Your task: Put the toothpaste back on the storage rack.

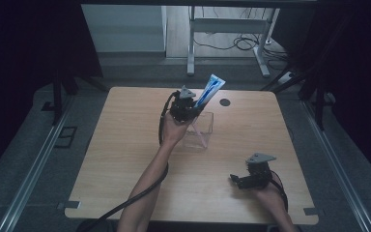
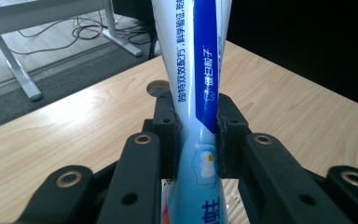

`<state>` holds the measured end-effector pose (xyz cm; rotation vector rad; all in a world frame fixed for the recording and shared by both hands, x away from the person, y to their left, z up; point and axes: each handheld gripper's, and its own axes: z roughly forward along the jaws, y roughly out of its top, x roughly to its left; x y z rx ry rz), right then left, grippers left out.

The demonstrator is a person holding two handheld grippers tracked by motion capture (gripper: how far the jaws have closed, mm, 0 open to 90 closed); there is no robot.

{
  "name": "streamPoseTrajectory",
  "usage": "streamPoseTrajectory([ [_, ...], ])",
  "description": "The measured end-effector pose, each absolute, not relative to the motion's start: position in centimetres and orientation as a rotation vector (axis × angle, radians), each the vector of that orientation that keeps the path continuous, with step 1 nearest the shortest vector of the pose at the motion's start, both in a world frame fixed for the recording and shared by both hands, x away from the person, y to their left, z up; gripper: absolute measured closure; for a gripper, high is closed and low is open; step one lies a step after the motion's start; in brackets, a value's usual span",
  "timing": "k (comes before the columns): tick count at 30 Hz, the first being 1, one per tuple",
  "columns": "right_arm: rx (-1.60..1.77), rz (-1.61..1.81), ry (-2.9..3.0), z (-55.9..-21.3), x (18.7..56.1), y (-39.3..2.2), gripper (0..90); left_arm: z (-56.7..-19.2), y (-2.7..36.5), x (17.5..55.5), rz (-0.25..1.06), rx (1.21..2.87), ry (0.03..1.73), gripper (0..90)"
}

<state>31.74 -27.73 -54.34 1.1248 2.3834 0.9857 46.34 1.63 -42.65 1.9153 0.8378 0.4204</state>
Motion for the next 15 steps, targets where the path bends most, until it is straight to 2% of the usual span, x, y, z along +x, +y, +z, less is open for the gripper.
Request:
streamPoseTrajectory([
  [15,1.123,0.985,2.384,-54.3,31.7,-27.7,3.3,-44.9,0.5,45.8,0.461,1.977,0.833,73.7],
])
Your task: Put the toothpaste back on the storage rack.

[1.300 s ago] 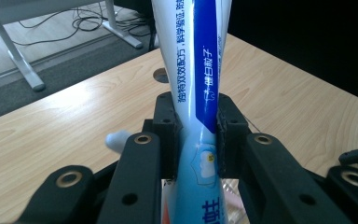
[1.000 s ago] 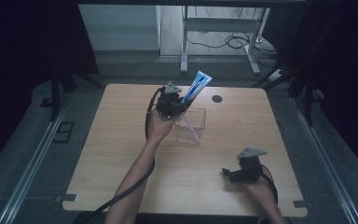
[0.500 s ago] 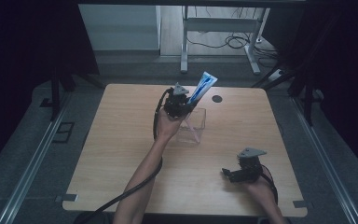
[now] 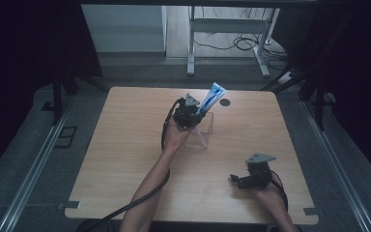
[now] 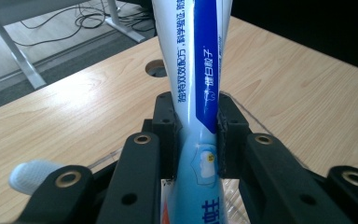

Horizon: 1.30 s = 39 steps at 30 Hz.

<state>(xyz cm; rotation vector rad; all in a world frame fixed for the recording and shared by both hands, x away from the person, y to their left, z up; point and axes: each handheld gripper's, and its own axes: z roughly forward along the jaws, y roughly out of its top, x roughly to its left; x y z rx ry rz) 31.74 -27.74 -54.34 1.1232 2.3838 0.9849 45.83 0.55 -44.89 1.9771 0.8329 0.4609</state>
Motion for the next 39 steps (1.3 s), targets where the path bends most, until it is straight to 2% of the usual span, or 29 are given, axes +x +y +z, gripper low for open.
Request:
streamPoseTrajectory([
  [24,1.123,0.985,2.384,-54.3,31.7,-27.7,3.3,-45.7,-0.1,45.4,0.458,2.071,0.796,71.0],
  [35,1.123,0.985,2.384,-54.3,31.7,-27.7,3.3,-45.6,0.2,44.9,0.479,2.090,0.773,65.7],
  [39,1.123,0.984,2.383,-54.3,31.7,-27.7,3.3,-45.4,0.3,44.7,0.471,2.081,0.770,60.8],
])
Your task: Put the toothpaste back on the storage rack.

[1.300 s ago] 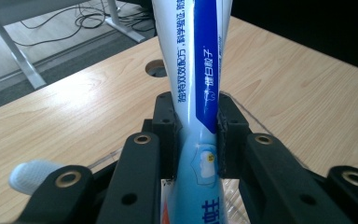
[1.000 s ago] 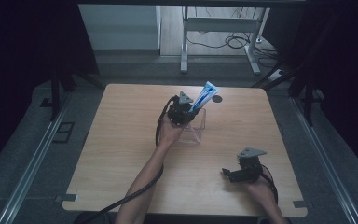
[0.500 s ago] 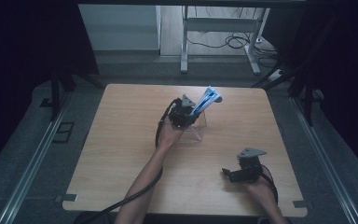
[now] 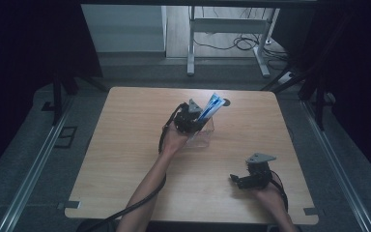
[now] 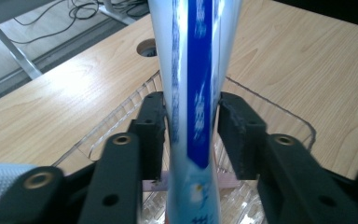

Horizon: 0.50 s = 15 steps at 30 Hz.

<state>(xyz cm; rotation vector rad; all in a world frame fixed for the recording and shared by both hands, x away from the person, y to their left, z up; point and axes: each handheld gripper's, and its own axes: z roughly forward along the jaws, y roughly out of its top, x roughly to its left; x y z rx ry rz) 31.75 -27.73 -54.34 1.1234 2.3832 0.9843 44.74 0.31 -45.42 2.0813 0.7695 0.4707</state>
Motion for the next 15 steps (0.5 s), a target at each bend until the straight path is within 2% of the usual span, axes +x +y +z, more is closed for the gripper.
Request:
streamPoseTrajectory([
  [2,1.124,0.985,2.383,-54.34,31.74,-27.73,3.2,-45.33,0.41,44.62,0.483,2.069,0.774,62.3],
  [8,1.122,0.985,2.385,-54.34,31.76,-27.72,3.2,-44.90,0.84,44.63,0.452,2.053,0.789,56.7],
  [15,1.123,0.985,2.385,-54.34,31.76,-27.72,3.2,-44.76,1.08,44.41,0.436,2.051,0.797,46.1],
])
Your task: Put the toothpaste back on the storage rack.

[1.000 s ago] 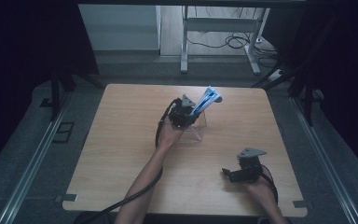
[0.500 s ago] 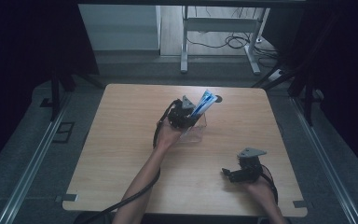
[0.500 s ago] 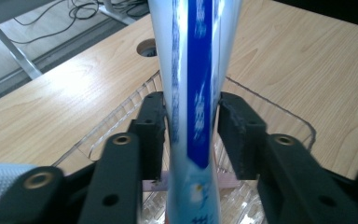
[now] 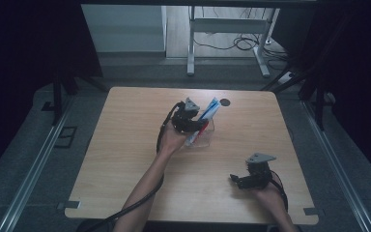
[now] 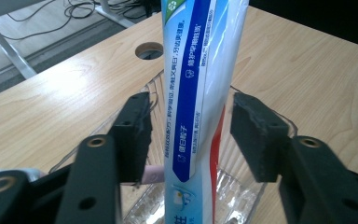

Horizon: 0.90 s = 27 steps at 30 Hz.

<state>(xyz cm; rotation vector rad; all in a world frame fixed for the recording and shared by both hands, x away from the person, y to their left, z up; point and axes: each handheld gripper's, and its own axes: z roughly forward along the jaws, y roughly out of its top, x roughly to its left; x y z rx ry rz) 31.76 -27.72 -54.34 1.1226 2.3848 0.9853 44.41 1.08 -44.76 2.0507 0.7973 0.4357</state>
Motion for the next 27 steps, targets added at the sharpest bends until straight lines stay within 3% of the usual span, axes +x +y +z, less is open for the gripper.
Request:
streamPoseTrajectory([
  [14,1.124,0.985,2.385,-54.3,31.8,-27.7,3.2,-44.2,1.8,43.6,0.406,2.046,0.815,29.0],
  [27,1.124,0.983,2.386,-54.3,31.8,-27.7,3.2,-44.0,2.8,42.7,0.371,2.036,0.818,24.0],
])
